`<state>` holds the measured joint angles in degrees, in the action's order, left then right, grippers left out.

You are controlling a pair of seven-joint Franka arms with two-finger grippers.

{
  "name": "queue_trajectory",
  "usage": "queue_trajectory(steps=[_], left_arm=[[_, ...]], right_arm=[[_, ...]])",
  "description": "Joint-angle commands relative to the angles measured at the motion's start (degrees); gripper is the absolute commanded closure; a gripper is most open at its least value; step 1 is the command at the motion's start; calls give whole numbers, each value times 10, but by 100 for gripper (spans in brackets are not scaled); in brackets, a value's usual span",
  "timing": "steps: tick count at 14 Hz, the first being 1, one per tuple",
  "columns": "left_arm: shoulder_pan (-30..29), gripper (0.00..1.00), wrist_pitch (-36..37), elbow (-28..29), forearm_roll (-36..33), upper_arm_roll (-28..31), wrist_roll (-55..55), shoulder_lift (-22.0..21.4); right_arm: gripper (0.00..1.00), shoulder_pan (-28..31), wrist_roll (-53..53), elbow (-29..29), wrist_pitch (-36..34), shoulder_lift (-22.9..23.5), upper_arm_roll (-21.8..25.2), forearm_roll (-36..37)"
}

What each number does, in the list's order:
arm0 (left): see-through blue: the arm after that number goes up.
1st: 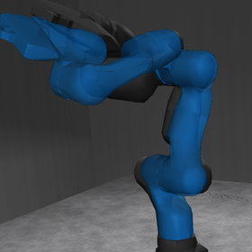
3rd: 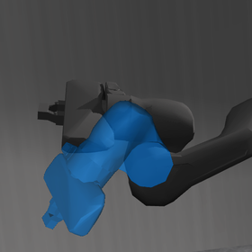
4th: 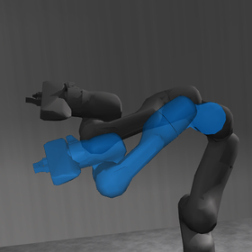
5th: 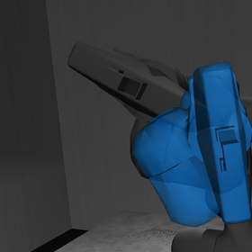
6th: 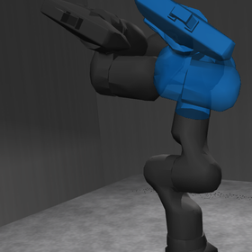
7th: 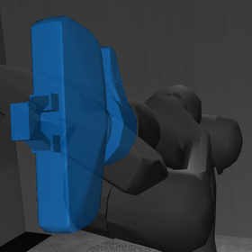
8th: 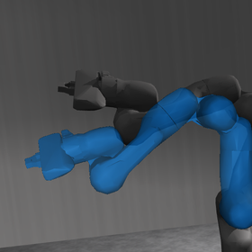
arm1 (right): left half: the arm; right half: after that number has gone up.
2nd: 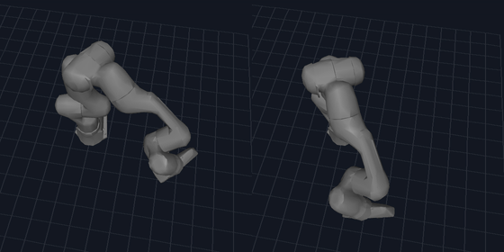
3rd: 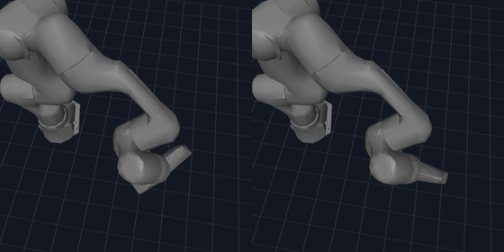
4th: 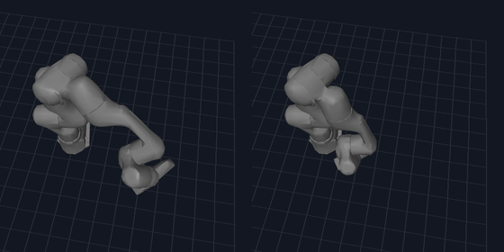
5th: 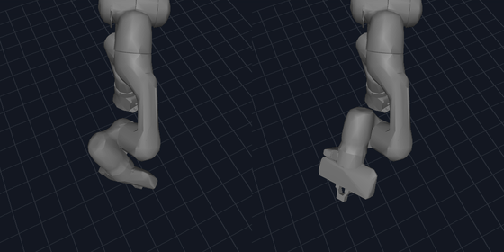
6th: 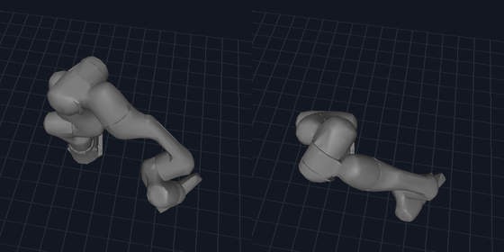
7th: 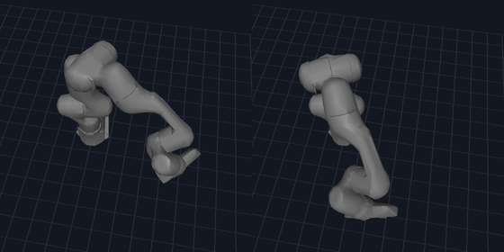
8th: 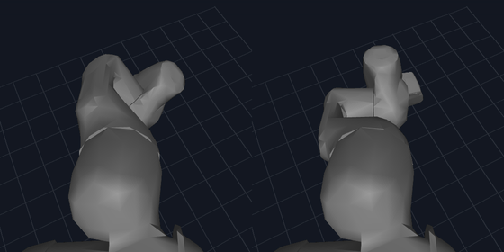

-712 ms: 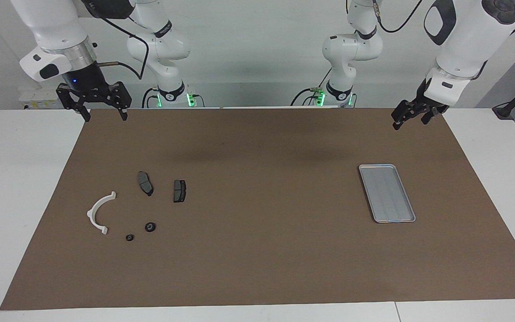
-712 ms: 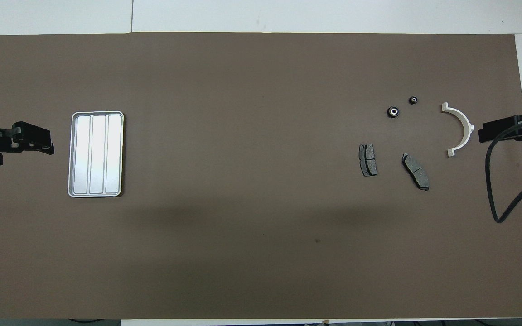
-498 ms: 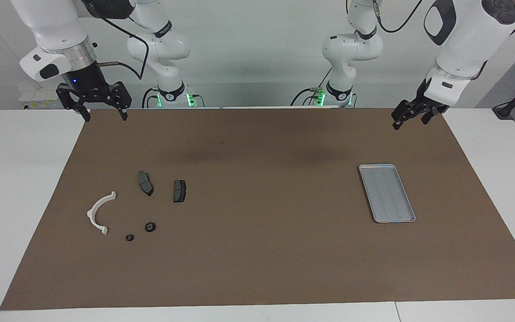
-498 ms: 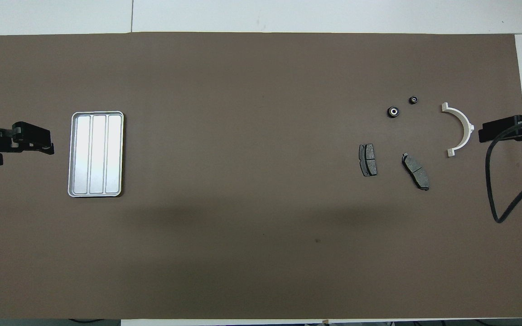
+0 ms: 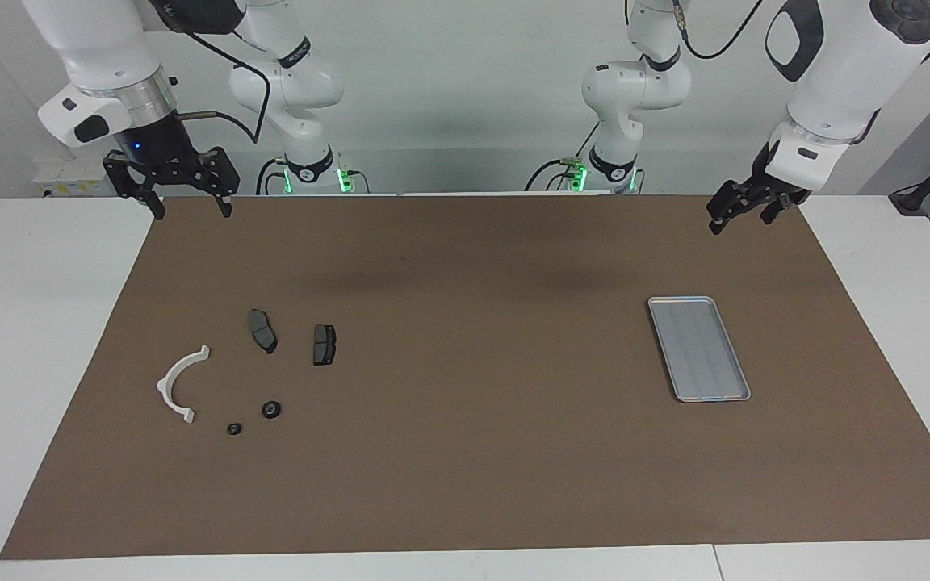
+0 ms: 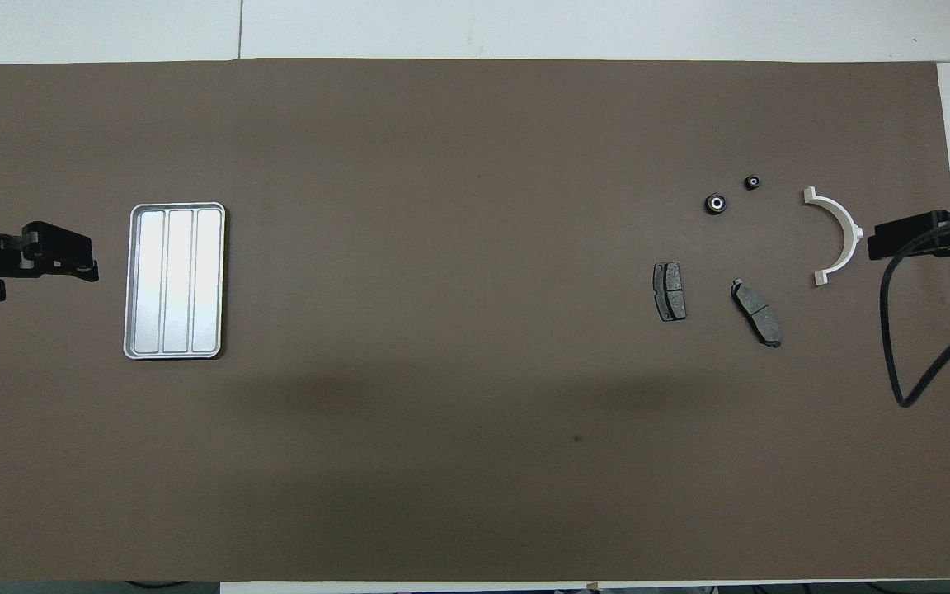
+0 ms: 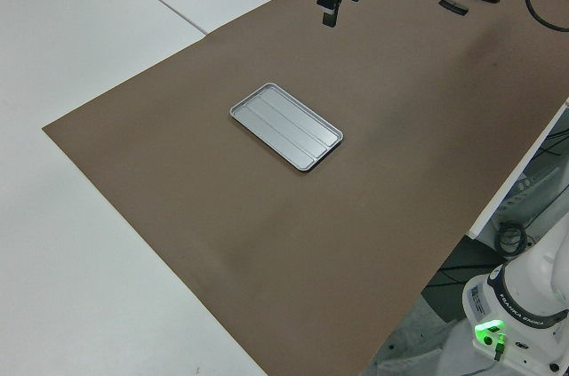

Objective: Pick bearing gear from pile to tray

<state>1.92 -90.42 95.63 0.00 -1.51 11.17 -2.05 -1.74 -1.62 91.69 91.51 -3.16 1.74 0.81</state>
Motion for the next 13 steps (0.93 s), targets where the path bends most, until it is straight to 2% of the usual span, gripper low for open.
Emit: queue_trajectory(steps=[1,13], left_arm=[[-3,0,5,9,-1,-2,-2,-12],[-3,0,5,9,-1,-3,-2,-12]], right_arm=[[0,1,-8,8,4,-6,-1,-15],[0,-13,-8,37,15,-19,-1,-15]])
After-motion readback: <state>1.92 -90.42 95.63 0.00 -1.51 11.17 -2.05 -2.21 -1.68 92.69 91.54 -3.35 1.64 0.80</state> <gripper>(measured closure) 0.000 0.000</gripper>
